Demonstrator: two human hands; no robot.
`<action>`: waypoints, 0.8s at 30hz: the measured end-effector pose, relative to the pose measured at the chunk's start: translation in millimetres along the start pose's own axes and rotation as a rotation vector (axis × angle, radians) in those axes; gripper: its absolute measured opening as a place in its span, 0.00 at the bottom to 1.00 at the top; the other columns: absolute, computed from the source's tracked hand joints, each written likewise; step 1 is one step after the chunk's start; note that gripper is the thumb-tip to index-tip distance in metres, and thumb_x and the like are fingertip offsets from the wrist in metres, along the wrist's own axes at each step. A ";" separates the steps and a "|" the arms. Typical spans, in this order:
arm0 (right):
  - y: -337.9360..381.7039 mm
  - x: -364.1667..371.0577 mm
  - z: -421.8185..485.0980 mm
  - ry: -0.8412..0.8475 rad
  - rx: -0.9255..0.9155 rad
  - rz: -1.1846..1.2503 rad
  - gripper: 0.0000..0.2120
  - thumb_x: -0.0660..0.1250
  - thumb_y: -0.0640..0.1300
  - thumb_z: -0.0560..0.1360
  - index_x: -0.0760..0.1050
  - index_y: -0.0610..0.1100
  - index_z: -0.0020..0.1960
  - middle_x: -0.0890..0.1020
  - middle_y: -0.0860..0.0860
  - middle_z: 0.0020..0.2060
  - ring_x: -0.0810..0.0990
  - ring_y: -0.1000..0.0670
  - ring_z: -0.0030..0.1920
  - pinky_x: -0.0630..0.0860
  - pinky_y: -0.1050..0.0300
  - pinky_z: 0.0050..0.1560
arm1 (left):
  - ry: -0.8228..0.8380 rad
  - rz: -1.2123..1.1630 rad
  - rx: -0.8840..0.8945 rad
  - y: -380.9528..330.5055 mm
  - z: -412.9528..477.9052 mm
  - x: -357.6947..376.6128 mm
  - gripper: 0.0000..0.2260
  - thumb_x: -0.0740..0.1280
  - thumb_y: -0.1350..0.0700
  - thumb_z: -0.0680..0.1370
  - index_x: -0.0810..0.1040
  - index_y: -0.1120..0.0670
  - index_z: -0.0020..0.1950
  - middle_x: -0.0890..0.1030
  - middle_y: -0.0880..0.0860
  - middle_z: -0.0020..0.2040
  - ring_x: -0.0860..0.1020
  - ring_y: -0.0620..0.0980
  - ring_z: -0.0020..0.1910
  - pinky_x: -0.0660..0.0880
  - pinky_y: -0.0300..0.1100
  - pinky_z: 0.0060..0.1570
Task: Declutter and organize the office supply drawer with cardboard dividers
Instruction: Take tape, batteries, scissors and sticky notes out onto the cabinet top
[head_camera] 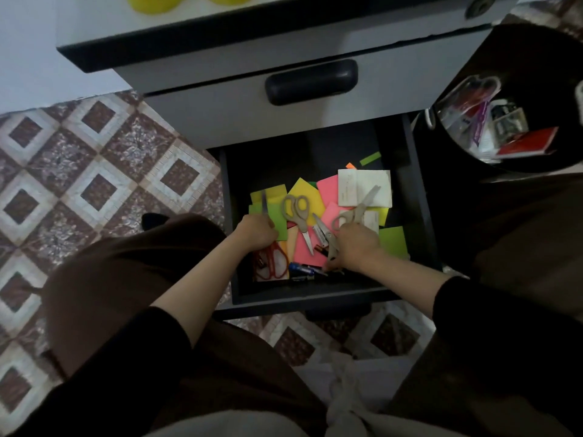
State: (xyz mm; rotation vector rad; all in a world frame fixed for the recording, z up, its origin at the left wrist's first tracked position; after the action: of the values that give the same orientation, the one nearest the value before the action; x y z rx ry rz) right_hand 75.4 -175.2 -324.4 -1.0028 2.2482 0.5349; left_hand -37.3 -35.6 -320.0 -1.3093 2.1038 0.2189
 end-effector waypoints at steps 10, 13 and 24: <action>-23.1 -23.9 11.2 -0.116 0.092 0.107 0.31 0.74 0.47 0.69 0.65 0.39 0.66 0.68 0.42 0.64 0.74 0.43 0.61 0.73 0.53 0.54 | -0.061 -0.120 0.033 -4.3 21.5 9.9 0.09 0.58 0.54 0.79 0.76 0.53 0.44 0.73 0.48 0.39 0.70 0.46 0.41 0.60 0.31 0.33; -28.5 -32.1 15.3 -0.147 0.161 0.052 0.30 0.73 0.50 0.69 0.65 0.40 0.64 0.71 0.43 0.60 0.76 0.44 0.57 0.72 0.56 0.46 | -0.096 -0.213 0.055 -9.9 22.6 1.7 0.14 0.61 0.53 0.79 0.78 0.57 0.60 0.79 0.56 0.57 0.74 0.51 0.54 0.68 0.32 0.41; 11.5 -31.8 16.2 -0.222 -0.102 0.096 0.12 0.65 0.45 0.76 0.76 0.37 0.53 0.78 0.42 0.52 0.76 0.42 0.52 0.72 0.53 0.48 | -0.103 0.138 0.272 2.8 3.3 -29.9 0.11 0.63 0.60 0.77 0.82 0.55 0.55 0.81 0.53 0.56 0.77 0.51 0.57 0.70 0.39 0.56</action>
State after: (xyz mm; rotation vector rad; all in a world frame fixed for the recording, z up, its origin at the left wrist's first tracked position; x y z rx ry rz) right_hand 89.3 -142.1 -313.5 -0.8423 2.0954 0.7711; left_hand -29.3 -10.5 -305.3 -0.9753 2.0544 0.0539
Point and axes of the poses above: each hand's wrist, its own z-axis towards the middle knuckle, its own x-axis out of the palm, y = z × x, the point moved 4 cm from there along z, towards the middle knuckle
